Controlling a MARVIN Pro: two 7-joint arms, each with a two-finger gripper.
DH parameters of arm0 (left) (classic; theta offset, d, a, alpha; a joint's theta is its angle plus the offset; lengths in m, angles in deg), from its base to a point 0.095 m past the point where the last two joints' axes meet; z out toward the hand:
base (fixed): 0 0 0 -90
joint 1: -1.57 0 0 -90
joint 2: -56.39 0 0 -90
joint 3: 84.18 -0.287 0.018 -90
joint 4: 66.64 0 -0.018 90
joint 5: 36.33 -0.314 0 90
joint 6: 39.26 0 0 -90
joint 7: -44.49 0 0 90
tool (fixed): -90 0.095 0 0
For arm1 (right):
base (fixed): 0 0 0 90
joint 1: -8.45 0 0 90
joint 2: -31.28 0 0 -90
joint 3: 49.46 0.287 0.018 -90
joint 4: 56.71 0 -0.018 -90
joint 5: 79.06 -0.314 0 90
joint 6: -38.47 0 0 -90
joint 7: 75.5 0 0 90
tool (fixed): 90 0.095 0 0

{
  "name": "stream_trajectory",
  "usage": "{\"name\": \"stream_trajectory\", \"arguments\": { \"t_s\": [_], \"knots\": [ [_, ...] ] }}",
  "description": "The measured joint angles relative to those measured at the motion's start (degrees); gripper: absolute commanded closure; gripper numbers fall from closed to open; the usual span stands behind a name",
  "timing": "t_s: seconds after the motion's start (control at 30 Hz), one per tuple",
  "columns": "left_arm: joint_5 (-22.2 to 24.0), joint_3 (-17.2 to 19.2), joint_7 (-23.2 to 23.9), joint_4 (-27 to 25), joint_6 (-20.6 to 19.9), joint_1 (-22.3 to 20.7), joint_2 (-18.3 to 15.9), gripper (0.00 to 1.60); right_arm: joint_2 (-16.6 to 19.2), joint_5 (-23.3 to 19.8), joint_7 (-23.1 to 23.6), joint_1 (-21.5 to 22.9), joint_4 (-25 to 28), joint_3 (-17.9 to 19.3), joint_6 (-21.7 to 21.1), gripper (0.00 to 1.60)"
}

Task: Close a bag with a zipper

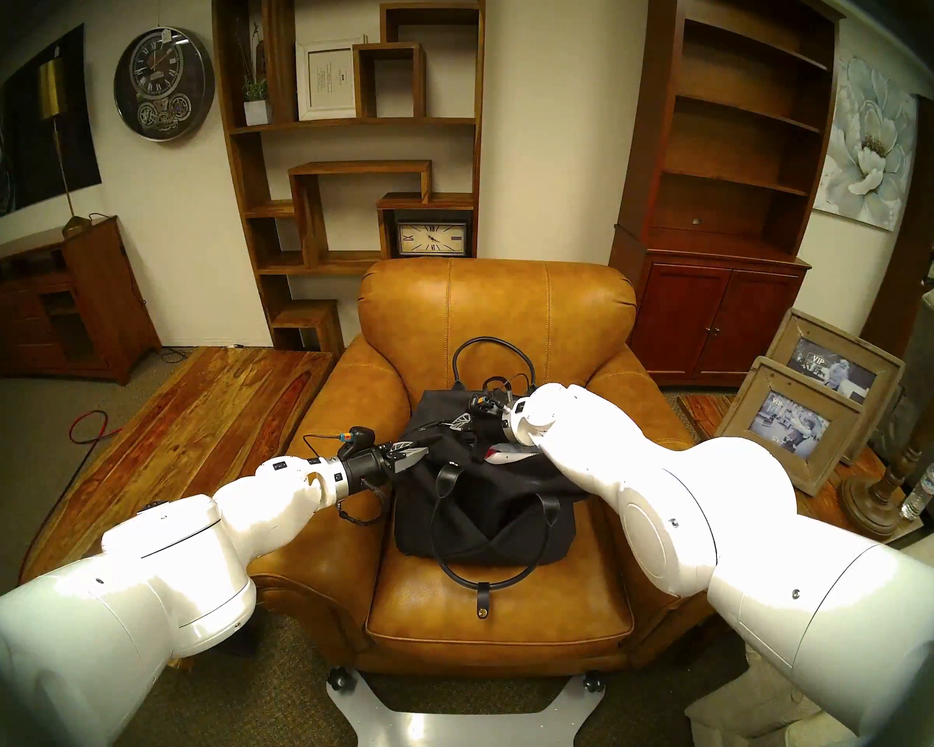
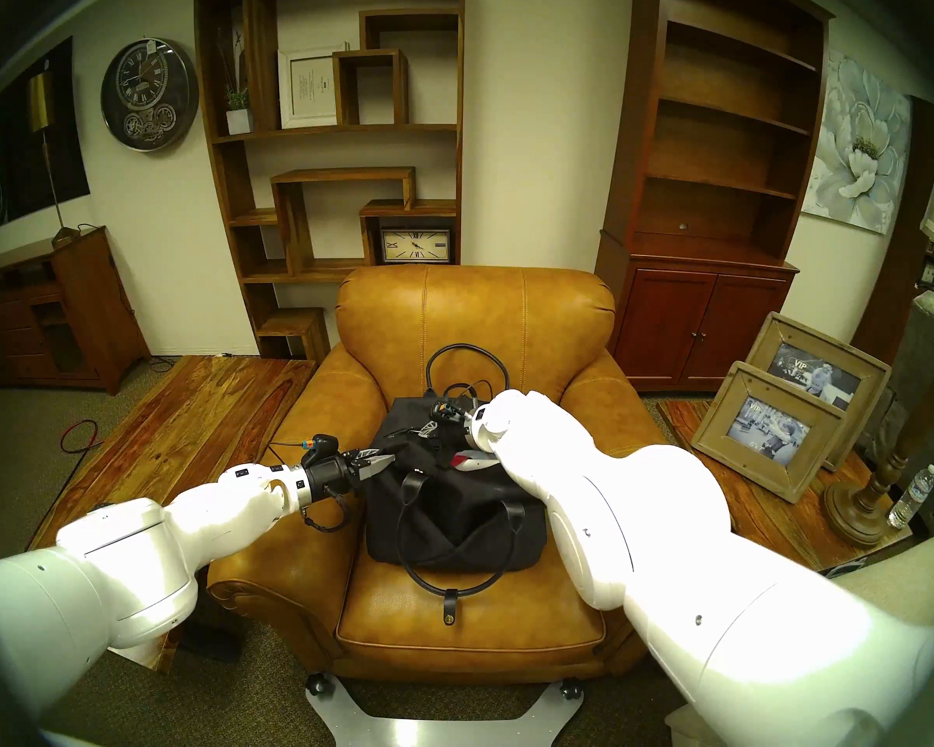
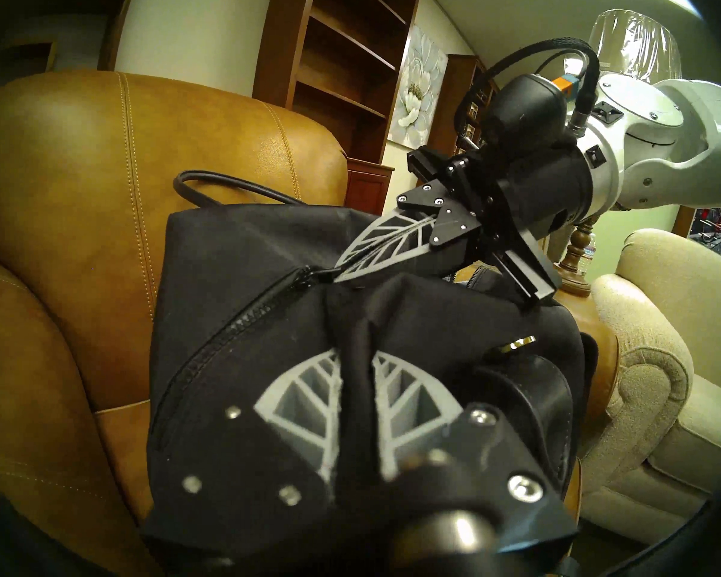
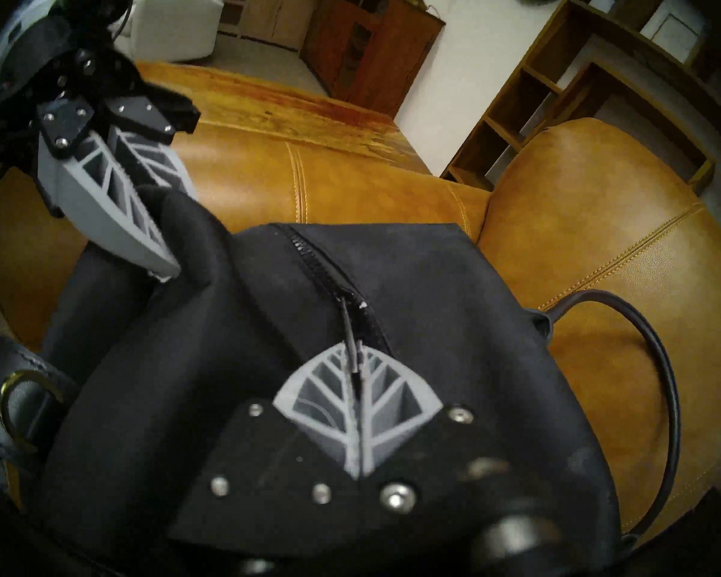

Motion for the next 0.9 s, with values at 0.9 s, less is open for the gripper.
{"name": "stream_trajectory", "arguments": {
  "t_s": [0.9],
  "knots": [
    [-0.1, 1.2, 2.7, 1.6, 2.2, 0.5, -1.0, 1.6, 6.1, -12.7, 17.7, 1.0, -2.7, 17.3, -9.9, 1.6]
  ]
}}
